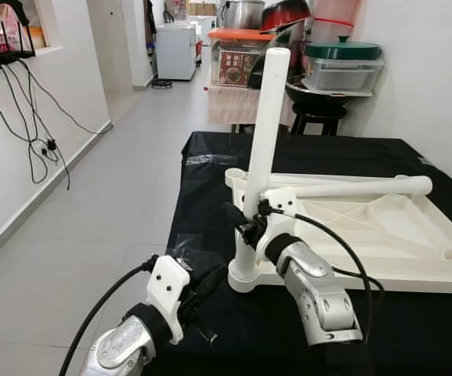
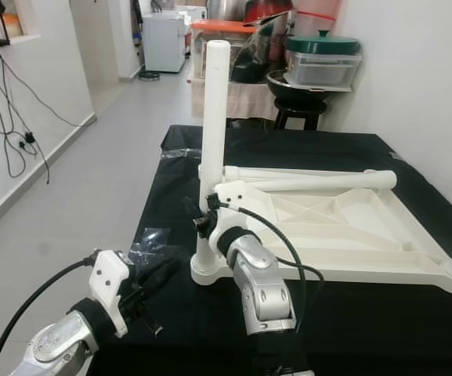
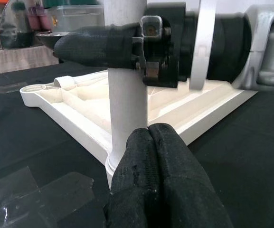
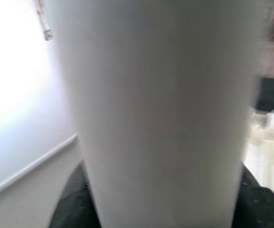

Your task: Building children table

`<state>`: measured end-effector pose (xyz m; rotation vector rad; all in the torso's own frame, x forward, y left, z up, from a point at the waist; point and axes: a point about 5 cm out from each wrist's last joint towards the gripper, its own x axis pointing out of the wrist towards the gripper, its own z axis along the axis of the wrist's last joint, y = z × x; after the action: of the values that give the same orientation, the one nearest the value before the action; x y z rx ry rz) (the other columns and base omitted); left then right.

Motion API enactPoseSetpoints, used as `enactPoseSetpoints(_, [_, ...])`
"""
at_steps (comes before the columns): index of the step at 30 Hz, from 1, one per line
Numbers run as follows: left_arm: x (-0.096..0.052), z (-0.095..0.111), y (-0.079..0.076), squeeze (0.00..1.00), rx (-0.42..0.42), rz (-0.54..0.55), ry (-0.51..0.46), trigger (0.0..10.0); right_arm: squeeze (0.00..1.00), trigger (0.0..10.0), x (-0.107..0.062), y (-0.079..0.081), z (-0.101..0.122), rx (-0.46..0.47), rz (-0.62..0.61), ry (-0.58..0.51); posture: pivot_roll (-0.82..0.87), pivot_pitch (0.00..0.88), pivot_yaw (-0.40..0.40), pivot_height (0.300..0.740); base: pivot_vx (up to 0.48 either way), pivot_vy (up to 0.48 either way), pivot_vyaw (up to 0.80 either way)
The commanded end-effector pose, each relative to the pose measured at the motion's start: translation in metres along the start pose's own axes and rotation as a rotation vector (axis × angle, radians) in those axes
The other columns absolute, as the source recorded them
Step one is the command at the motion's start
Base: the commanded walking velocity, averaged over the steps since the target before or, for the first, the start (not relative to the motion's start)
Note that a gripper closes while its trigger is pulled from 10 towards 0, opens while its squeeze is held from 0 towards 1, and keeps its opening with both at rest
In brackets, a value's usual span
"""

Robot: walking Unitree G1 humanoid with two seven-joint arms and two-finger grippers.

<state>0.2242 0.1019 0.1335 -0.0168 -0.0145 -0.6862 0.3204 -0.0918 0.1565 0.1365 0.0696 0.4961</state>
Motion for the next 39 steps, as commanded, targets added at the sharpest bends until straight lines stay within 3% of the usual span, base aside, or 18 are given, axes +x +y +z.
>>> enactPoseSetpoints(1, [0.001,-0.001,0.001,0.00,0.006,0.004,0.009,10.0,0.00,10.0,-0.005,-0.005,-0.026,0.061,-0.021,0.113,0.02,0.000,-0.042,0.740,0.000,0.000,0.00])
enactPoseSetpoints(2, [0.001,-0.001,0.001,0.00,0.006,0.007,0.008,10.0,0.93,10.0,-0.005,-0.002,-0.022,0.078,0.013,0.102,0.02,0.000,-0.042,0.740,0.000,0.000,0.00])
enactPoseSetpoints(3, [0.001,-0.001,0.001,0.00,0.006,0.007,0.008,10.0,0.93,10.0,-0.005,-0.002,-0.022,0.078,0.013,0.102,0.02,0.000,-0.042,0.740,0.000,0.000,0.00])
enactPoseSetpoints(4, [0.002,-0.002,0.000,0.00,0.008,0.006,0.008,10.0,1.00,10.0,-0.003,0.002,-0.012,0.095,0.157,0.070,0.02,0.000,-0.042,0.740,0.000,0.000,0.00])
enactPoseSetpoints(5, [0.002,-0.002,0.000,0.00,0.008,0.006,0.008,10.0,1.00,10.0,-0.003,0.002,-0.012,0.095,0.157,0.070,0.02,0.000,-0.042,0.740,0.000,0.000,0.00])
enactPoseSetpoints(6, [0.003,-0.002,-0.001,0.00,0.009,0.004,0.008,10.0,1.00,10.0,-0.003,0.004,-0.003,0.073,0.281,0.047,0.03,0.000,-0.043,0.740,0.000,0.000,0.00])
enactPoseSetpoints(7, [0.003,-0.002,-0.001,0.00,0.011,0.003,0.009,10.0,0.78,10.0,-0.004,0.005,0.003,0.024,0.418,0.049,0.03,0.000,-0.045,0.740,0.000,0.000,0.00])
enactPoseSetpoints(9, [0.003,-0.002,-0.001,0.00,0.011,0.003,0.009,10.0,0.78,10.0,-0.004,0.005,0.003,0.024,0.418,0.049,0.03,0.000,-0.045,0.740,0.000,0.000,0.00])
enactPoseSetpoints(10, [0.004,-0.002,-0.001,0.00,0.012,0.002,0.009,10.0,0.00,10.0,-0.006,0.003,0.004,-0.026,0.525,0.078,0.03,0.000,-0.045,0.740,0.000,0.000,0.00])
enactPoseSetpoints(12, [0.004,-0.002,-0.001,0.00,0.012,0.002,0.009,10.0,0.00,10.0,-0.006,0.003,0.004,-0.026,0.525,0.078,0.03,0.000,-0.045,0.740,0.000,0.000,0.00])
enactPoseSetpoints(13, [0.004,-0.002,-0.001,0.00,0.014,0.002,0.008,10.0,0.00,10.0,-0.009,0.000,-0.002,-0.088,0.655,0.148,0.03,0.000,-0.048,0.740,0.000,0.000,0.00])
enactPoseSetpoints(16, [0.005,-0.003,-0.001,0.00,0.023,0.003,0.009,10.0,0.00,10.0,-0.005,-0.009,-0.008,-0.092,0.778,0.239,0.04,0.000,-0.050,0.740,0.000,0.000,0.00])
enactPoseSetpoints(19, [0.005,-0.003,-0.001,0.00,0.029,0.005,0.010,10.0,0.00,10.0,0.006,-0.014,-0.003,-0.092,0.774,0.247,0.04,0.000,-0.050,0.740,0.000,0.000,0.00])
enactPoseSetpoints(20, [0.004,-0.003,-0.001,0.00,0.031,0.007,0.012,10.0,0.00,6.6,0.012,-0.016,0.005,-0.067,0.777,0.227,0.05,0.000,-0.052,0.740,0.000,0.000,0.00])
enactPoseSetpoints(21, [0.004,-0.003,-0.001,0.00,0.031,0.007,0.012,10.0,0.00,6.6,0.012,-0.016,0.005,-0.067,0.777,0.227,0.05,0.000,-0.052,0.740,0.000,0.000,0.00])
enactPoseSetpoints(22, [0.004,-0.003,-0.001,0.00,0.031,0.007,0.012,10.0,0.00,0.0,0.014,-0.017,0.010,-0.047,0.779,0.212,0.05,0.000,-0.052,0.740,0.000,0.000,0.00])
enactPoseSetpoints(32, [0.004,-0.005,-0.002,0.00,0.036,0.007,0.018,10.0,0.00,0.0,0.006,-0.034,0.011,-0.024,0.818,0.203,0.05,0.000,-0.043,0.740,0.000,0.000,0.00])
enactPoseSetpoints(39, [0.003,-0.005,-0.003,0.00,0.030,0.001,0.018,10.0,0.00,0.0,-0.014,-0.051,-0.009,-0.091,0.655,0.236,0.03,0.000,-0.043,0.740,0.000,0.000,0.00])
